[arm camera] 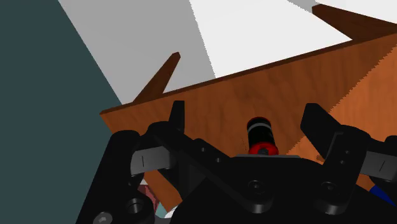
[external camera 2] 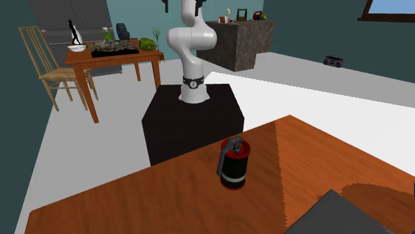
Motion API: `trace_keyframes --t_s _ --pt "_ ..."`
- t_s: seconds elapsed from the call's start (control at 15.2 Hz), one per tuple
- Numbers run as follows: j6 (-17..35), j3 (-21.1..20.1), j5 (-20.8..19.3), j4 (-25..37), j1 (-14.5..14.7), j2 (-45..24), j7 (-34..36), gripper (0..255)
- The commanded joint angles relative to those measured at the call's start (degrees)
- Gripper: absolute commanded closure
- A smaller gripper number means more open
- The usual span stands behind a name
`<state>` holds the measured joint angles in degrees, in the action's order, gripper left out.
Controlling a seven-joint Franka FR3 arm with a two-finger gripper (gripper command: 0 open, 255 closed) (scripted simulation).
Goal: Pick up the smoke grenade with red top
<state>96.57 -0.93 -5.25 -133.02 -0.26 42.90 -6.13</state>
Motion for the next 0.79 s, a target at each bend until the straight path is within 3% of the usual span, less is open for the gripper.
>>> trace_keyframes --t_s 0.0,0.73 --pt "0.0 0.0 0.0 0.0 0.0 0.0 0.0 0" --pt "11.0 -4.6 -1.9 7.8 1.4 -23.5 2.8 0"
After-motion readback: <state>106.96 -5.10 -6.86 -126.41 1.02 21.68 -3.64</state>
